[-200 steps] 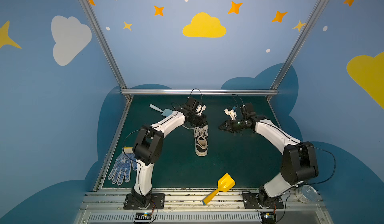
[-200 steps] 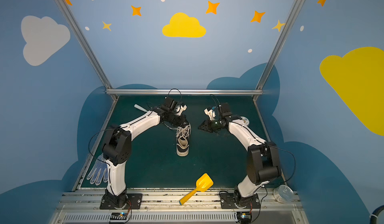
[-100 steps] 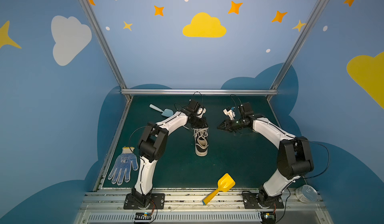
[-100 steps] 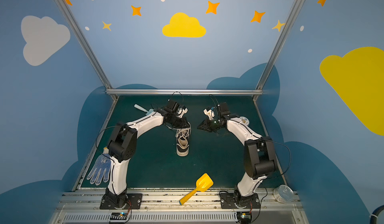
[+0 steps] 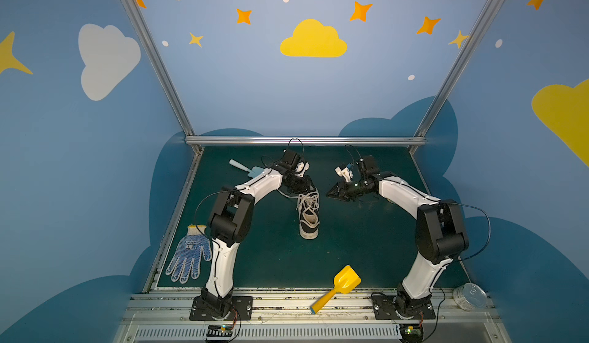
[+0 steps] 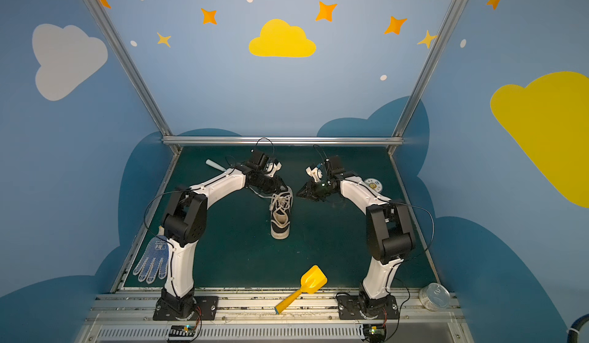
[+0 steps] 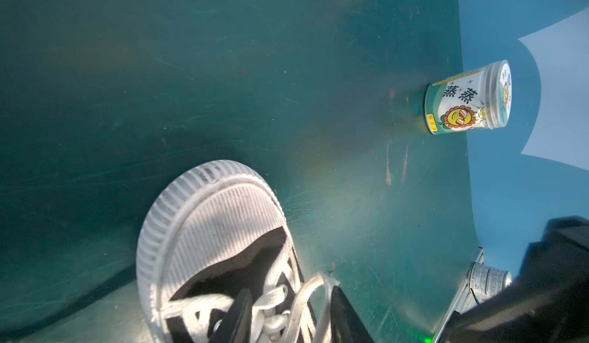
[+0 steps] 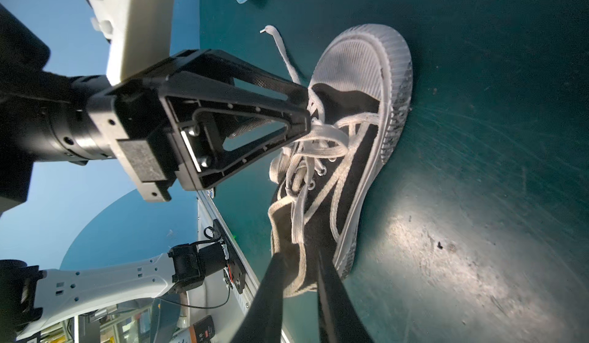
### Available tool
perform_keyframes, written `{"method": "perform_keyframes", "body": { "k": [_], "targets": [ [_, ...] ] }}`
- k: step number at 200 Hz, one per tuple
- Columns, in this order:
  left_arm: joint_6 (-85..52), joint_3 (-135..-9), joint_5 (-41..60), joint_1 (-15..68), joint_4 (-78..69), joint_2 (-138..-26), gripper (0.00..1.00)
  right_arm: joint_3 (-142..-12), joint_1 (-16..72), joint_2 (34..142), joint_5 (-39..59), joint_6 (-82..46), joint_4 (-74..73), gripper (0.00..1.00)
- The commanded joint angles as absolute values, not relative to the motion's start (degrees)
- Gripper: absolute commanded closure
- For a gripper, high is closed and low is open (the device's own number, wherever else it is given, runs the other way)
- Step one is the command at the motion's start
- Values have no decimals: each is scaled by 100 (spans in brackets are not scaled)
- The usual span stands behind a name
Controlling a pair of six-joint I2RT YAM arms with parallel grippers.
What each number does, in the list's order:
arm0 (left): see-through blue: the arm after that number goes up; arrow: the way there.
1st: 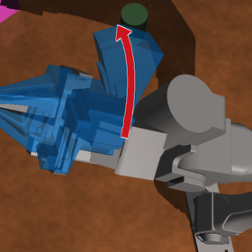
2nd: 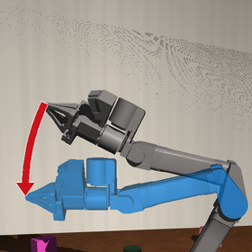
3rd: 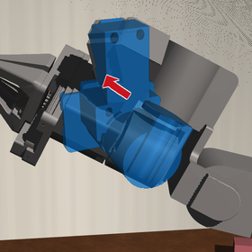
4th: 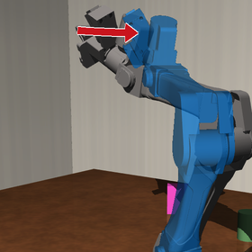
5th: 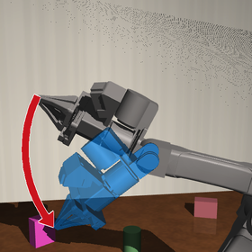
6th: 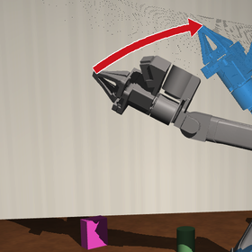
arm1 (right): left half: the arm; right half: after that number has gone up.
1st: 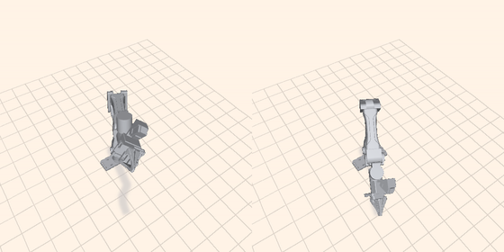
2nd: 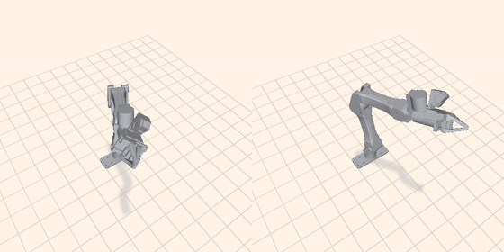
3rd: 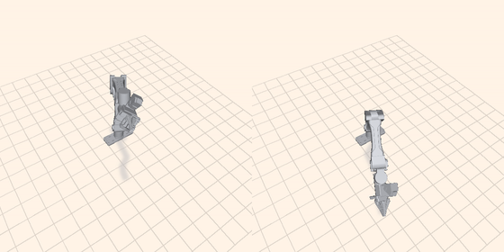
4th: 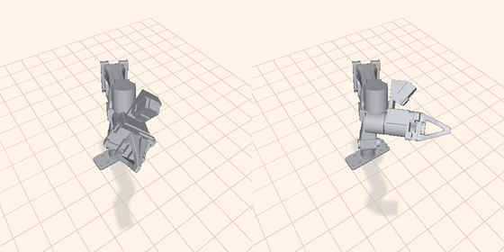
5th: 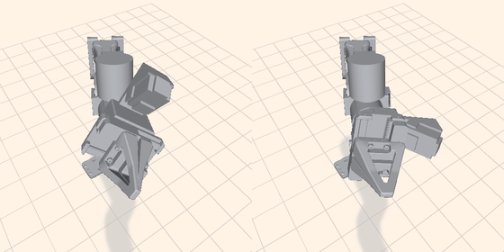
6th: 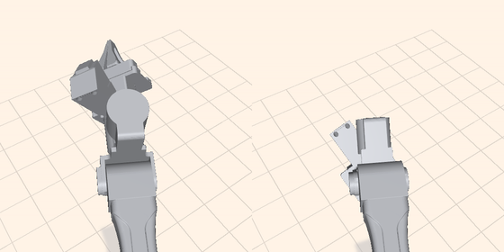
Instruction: Tie the shoes
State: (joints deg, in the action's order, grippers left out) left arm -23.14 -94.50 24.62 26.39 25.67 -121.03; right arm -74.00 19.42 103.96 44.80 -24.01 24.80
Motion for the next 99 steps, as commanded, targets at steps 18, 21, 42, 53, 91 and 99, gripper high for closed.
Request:
{"method": "perform_keyframes", "body": {
  "k": [18, 21, 42, 53, 91, 99],
  "targets": [
    [-2255, -9356, 2653, 2630, 2544, -11760, 63, -7685, 2060, 10819, 4557, -2621, 2327, 72],
    [-2261, -9333, 2646, 2632, 2534, -11753, 64, -7693, 2063, 10849, 4573, -2631, 2309, 71],
    [-2329, -9190, 2642, 2609, 2419, -11677, 68, -7831, 2124, 11065, 4597, -2643, 2267, 69],
    [-2338, -9150, 2646, 2621, 2395, -11648, 70, -7904, 2160, 11169, 4597, -2637, 2276, 69],
    [-2350, -9114, 2613, 2614, 2408, -11618, 79, -8056, 2221, 11424, 4605, -2667, 2151, 68],
    [-2356, -9106, 2619, 2615, 2397, -11610, 81, -8084, 2232, 11465, 4611, -2663, 2133, 68]
  ]
}}
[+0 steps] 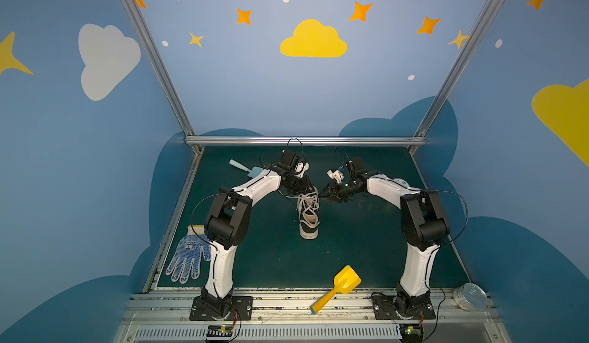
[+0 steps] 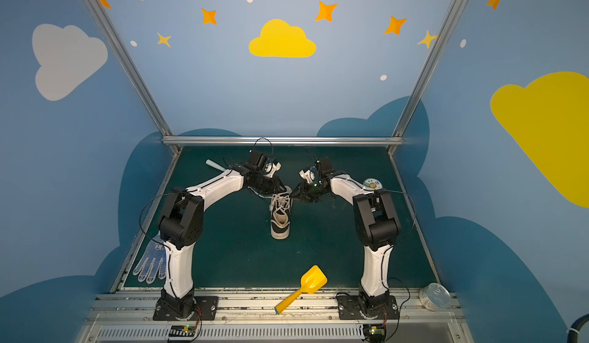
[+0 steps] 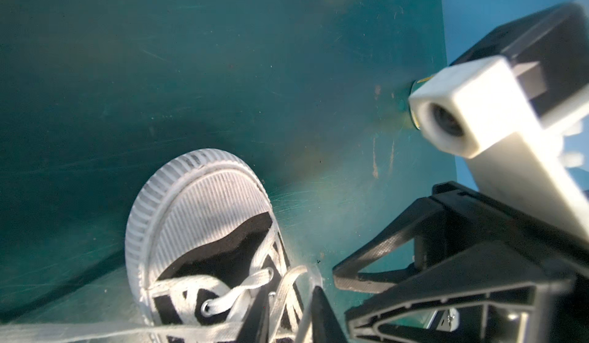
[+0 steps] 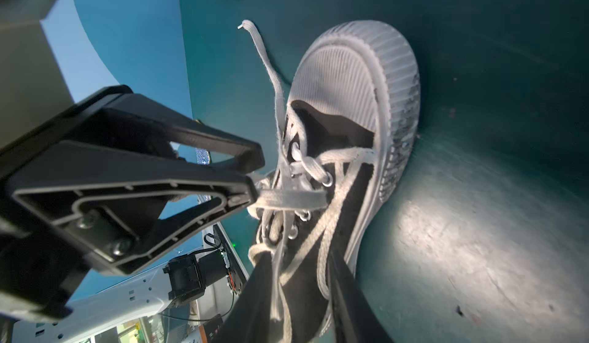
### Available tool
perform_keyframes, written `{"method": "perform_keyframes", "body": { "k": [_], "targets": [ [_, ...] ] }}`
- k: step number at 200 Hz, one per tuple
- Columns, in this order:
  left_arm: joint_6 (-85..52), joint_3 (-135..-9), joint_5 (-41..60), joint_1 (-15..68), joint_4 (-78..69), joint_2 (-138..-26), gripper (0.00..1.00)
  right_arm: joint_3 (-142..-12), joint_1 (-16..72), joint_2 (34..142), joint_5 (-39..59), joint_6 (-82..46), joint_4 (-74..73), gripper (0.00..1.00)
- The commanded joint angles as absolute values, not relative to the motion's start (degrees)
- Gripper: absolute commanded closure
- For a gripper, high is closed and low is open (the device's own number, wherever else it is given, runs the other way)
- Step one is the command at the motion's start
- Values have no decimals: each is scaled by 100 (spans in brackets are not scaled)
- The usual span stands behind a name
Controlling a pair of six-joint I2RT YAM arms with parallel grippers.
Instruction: Tie the shoes
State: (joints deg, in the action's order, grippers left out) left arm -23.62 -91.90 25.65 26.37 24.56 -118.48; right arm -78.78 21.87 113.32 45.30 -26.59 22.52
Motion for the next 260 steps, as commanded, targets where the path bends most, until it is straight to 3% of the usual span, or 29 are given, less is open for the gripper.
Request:
{"method": "perform_keyframes", "body": {
  "k": [1, 57, 88, 186, 213, 260],
  "targets": [
    [-2360, -9105, 2619, 2613, 2398, -11610, 81, -8081, 2232, 11472, 4613, -2663, 2130, 68],
    [-2399, -9082, 2640, 2606, 2387, -11545, 90, -8199, 2276, 11788, 4557, -2749, 1944, 70],
    [-2425, -9006, 2653, 2607, 2365, -11470, 90, -8251, 2285, 11890, 4527, -2834, 1837, 76],
    [-2518, -8715, 2726, 2566, 2222, -11248, 91, -8222, 2377, 11986, 4807, -2984, 1294, 74],
    [-2513, -8720, 2630, 2552, 2358, -11275, 91, -8090, 2290, 11771, 4228, -3146, 1472, 77],
    [-2547, -8427, 2716, 2547, 2258, -11303, 91, -7864, 2179, 11531, 4351, -3182, 1485, 76]
  ]
}}
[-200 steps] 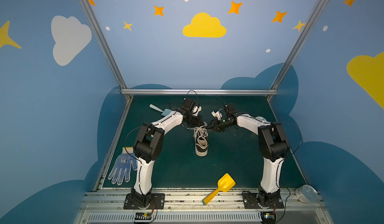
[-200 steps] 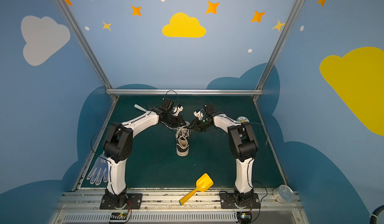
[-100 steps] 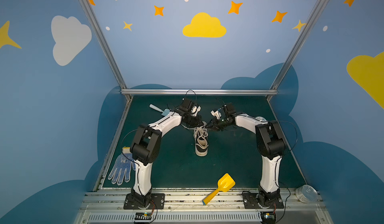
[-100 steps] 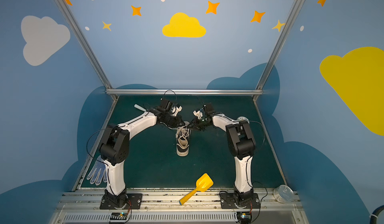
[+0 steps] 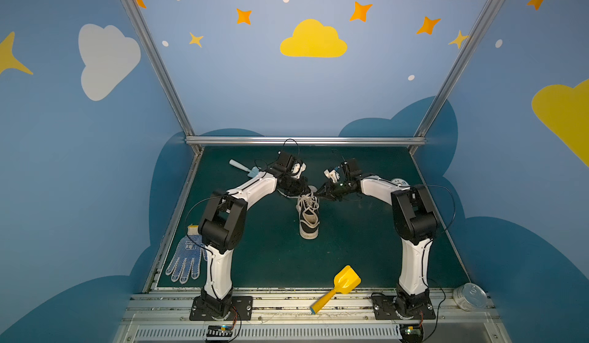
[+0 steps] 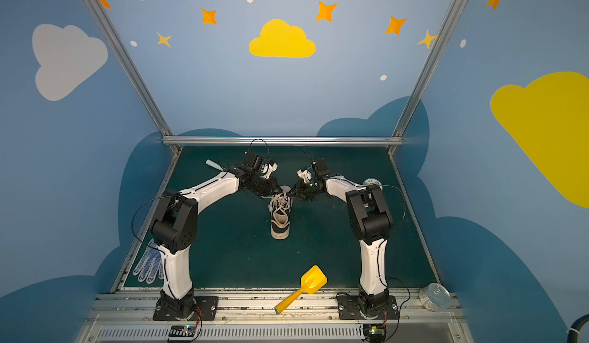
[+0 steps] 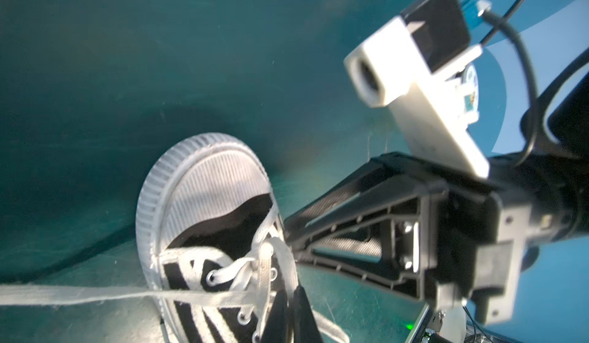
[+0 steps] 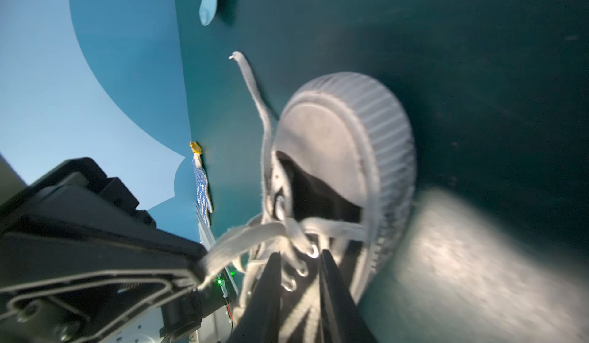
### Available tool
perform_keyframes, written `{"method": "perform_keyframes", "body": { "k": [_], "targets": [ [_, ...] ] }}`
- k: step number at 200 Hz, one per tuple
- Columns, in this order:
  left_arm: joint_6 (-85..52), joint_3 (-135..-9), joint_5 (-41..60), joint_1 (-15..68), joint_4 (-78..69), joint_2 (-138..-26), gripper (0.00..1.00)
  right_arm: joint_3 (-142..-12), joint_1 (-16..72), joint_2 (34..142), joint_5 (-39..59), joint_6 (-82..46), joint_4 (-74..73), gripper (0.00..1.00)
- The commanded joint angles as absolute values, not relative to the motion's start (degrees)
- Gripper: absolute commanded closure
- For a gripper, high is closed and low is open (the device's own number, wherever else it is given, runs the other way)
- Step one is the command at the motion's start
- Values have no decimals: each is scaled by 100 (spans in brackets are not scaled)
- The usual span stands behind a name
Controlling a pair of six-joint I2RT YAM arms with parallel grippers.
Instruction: Tie the shoes
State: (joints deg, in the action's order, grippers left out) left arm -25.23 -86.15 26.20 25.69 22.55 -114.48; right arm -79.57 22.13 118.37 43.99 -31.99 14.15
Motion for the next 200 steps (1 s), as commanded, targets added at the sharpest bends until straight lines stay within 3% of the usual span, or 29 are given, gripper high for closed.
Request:
{"method": "perform_keyframes", "body": {
  "k": [1, 100, 200],
  "targets": [
    [-2552, -8419, 2720, 2543, 2254, -11303, 91, -7856, 2179, 11514, 4351, -3182, 1485, 76],
    [-2618, -8165, 2777, 2551, 2061, -11276, 91, -8288, 2502, 11642, 4860, -3702, 1180, 92],
    [-2626, -8121, 2793, 2567, 2028, -11241, 91, -8314, 2555, 12163, 4822, -3833, 1264, 94]
  ]
}}
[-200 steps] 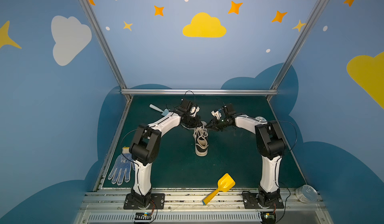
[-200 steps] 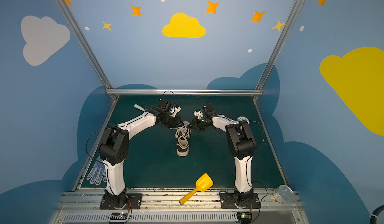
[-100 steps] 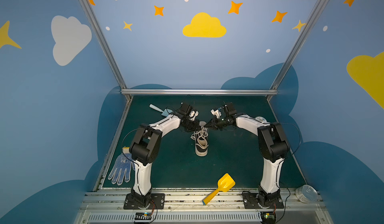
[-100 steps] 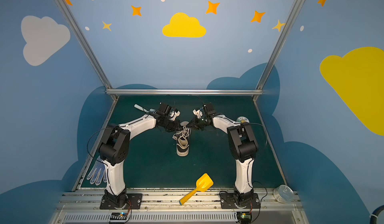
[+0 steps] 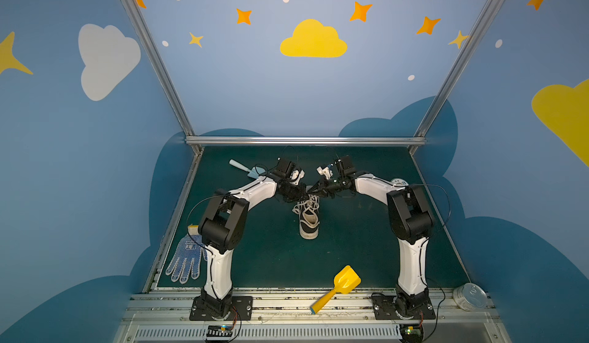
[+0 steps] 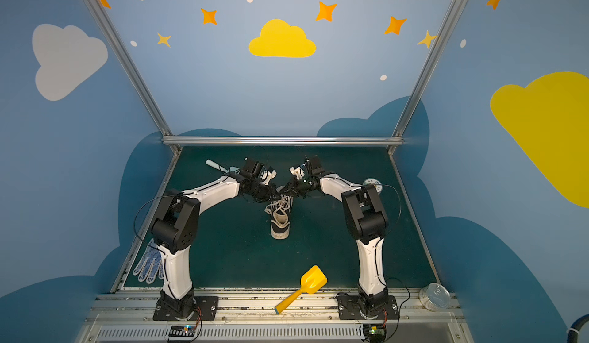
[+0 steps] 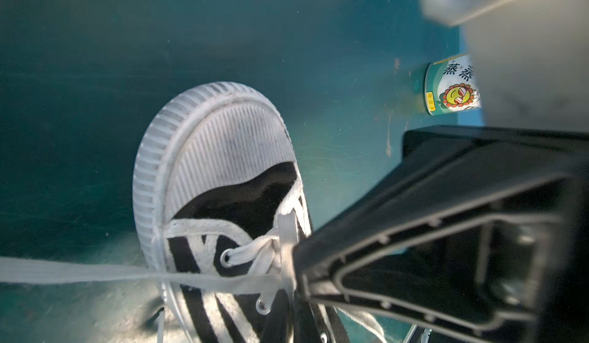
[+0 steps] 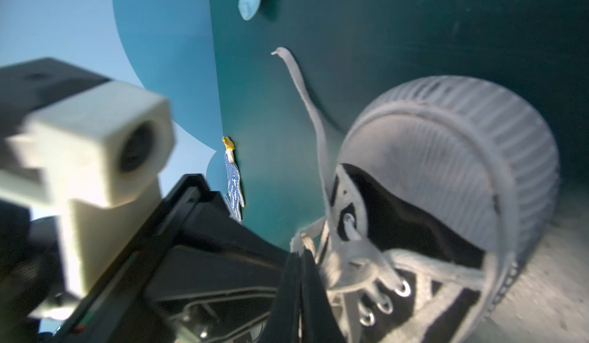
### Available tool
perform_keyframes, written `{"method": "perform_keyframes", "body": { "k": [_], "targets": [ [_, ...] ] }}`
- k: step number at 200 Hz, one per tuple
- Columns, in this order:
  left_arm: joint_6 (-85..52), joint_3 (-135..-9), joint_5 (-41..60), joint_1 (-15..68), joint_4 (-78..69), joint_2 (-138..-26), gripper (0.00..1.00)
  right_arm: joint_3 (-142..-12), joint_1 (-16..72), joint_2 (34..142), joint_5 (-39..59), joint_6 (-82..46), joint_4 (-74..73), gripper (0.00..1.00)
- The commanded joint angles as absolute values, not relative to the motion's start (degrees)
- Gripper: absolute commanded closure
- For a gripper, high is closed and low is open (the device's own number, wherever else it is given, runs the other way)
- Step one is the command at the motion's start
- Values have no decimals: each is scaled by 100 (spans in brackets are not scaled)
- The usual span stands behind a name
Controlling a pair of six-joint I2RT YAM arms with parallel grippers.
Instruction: Tie the shoes
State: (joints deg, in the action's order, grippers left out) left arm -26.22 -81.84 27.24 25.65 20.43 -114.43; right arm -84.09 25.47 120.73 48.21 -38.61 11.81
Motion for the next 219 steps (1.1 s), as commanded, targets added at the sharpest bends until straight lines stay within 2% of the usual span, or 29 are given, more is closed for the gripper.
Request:
{"method": "perform_keyframes", "body": {
  "k": [1, 89, 124, 146, 175, 219],
  "targets": [
    [-2622, -8121, 2789, 2571, 2025, -11237, 91, -8310, 2556, 12164, 4819, -3833, 1265, 94],
    [-2602, -8165, 2725, 2545, 2079, -11160, 88, -8011, 2504, 12236, 4651, -3735, 1300, 96],
    [-2533, -8202, 2643, 2517, 2129, -11055, 69, -7992, 2478, 12254, 4666, -3727, 1306, 96],
    [-2294, -8323, 2537, 2451, 2277, -10965, 66, -7983, 2478, 12220, 4671, -3709, 1314, 96],
    [-1380, -8523, 2327, 2335, 2672, -10934, 65, -8004, 2478, 12201, 4711, -3667, 1341, 96],
    [1093, -8558, 2246, 2308, 3074, -10761, 66, -8009, 2488, 12224, 4790, -3646, 1346, 96]
  ]
}}
